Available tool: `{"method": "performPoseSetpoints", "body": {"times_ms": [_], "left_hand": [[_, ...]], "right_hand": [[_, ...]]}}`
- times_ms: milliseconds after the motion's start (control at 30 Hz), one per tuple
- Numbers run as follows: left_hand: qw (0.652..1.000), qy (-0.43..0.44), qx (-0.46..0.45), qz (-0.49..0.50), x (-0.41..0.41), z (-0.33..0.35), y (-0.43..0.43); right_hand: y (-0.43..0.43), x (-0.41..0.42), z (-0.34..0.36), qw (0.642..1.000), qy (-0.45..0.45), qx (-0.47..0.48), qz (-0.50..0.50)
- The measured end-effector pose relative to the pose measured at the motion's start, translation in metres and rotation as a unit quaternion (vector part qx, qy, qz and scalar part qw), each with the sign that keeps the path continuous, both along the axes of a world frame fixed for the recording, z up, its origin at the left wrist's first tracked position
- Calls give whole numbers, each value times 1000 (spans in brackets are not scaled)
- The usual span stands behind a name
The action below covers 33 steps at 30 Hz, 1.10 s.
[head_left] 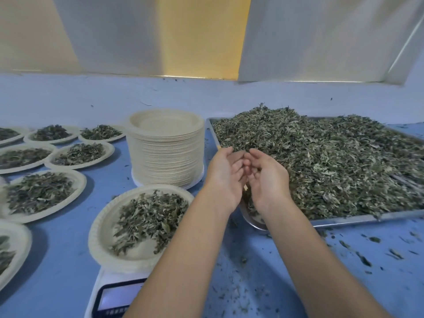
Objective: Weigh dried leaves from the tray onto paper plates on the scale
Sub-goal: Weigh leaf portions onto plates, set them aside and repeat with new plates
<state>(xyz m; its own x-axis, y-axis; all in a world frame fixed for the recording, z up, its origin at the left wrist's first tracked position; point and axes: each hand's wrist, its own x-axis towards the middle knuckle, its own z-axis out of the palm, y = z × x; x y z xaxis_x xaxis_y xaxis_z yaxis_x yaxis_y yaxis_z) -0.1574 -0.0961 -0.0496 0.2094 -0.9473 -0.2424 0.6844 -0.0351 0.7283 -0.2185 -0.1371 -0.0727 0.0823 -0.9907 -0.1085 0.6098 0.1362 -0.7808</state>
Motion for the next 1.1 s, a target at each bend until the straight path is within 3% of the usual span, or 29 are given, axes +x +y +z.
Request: {"method": "performPoseSetpoints", "body": {"times_ms": [133,267,467,667,833,1100], "left_hand": [[998,-35,-28,48,15,8,20],[983,-150,-38,101,35,16,42],[925,-307,-39,222,88,20,82],[863,-421,20,279,137,-13,113],[883,-379,58,270,153,-27,114],[895,-361,81,251,154,-41,110]], "right_hand": [[15,19,8,997,-50,-38,37],[36,45,12,990,-35,-92,99],[53,66,3,973,128,-136,132],[55,64,-14,956,226,-138,128],[57,62,-24,945,250,-155,142],[56,64,-31,956,218,-142,137]]}}
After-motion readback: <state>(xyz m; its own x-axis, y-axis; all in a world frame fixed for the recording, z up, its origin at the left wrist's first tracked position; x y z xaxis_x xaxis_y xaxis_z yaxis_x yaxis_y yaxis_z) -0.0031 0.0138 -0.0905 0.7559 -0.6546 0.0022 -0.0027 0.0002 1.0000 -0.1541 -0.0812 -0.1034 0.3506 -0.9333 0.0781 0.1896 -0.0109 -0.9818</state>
